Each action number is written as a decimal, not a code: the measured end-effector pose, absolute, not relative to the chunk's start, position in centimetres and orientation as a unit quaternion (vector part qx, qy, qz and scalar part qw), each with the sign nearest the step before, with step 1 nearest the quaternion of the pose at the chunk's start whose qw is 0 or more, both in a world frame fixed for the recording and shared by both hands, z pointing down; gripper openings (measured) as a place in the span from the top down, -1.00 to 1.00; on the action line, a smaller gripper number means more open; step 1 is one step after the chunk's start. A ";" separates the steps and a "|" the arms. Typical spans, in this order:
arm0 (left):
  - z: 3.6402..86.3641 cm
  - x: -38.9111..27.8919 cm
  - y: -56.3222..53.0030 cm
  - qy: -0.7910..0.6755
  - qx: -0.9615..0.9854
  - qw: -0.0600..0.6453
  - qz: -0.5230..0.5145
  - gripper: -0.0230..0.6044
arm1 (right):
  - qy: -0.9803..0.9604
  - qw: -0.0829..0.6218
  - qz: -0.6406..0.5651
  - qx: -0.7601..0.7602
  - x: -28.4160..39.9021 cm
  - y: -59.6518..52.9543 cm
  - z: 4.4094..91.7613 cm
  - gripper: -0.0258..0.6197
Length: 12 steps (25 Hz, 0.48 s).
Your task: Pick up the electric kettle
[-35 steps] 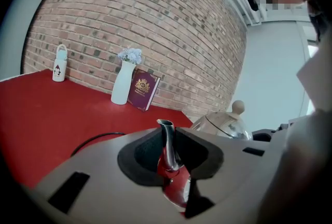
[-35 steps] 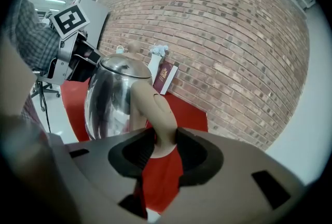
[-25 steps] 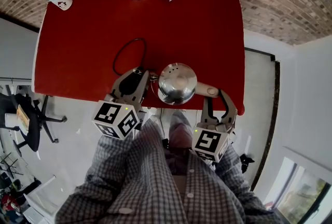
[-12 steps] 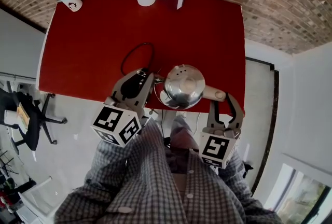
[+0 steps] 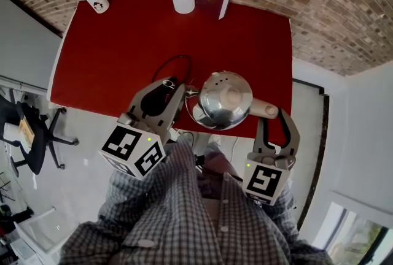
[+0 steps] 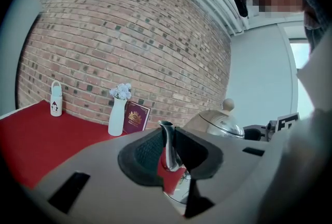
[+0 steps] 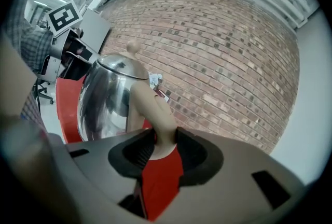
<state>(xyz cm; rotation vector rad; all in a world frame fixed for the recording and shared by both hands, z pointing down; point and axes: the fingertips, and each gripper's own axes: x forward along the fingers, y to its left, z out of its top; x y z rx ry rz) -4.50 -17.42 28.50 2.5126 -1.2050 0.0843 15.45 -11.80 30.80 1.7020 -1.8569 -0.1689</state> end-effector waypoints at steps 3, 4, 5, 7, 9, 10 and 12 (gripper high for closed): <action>27.0 -4.6 -17.3 -0.423 0.891 0.165 0.026 0.68 | -0.699 0.293 -0.074 0.648 15.5 -12.0 29.4 0.48; 26.6 -4.6 -17.3 -0.422 0.892 0.161 0.025 0.68 | -0.699 0.290 -0.077 0.650 15.4 -12.1 29.0 0.48; 26.2 -4.7 -17.2 -0.422 0.892 0.158 0.025 0.68 | -0.698 0.288 -0.080 0.650 15.4 -12.1 28.7 0.48; 25.6 -4.9 -17.2 -0.426 0.891 0.155 0.022 0.68 | -0.698 0.286 -0.085 0.651 15.2 -12.3 28.1 0.48; 25.2 -5.1 -17.2 -0.429 0.890 0.155 0.018 0.69 | -0.697 0.285 -0.090 0.652 15.1 -12.4 27.6 0.48; 25.1 -5.1 -17.2 -0.429 0.890 0.157 0.017 0.69 | -0.696 0.286 -0.092 0.652 15.0 -12.5 27.4 0.48; 24.9 -5.3 -17.1 -0.428 0.889 0.160 0.015 0.69 | -0.695 0.286 -0.096 0.653 14.9 -12.5 27.0 0.48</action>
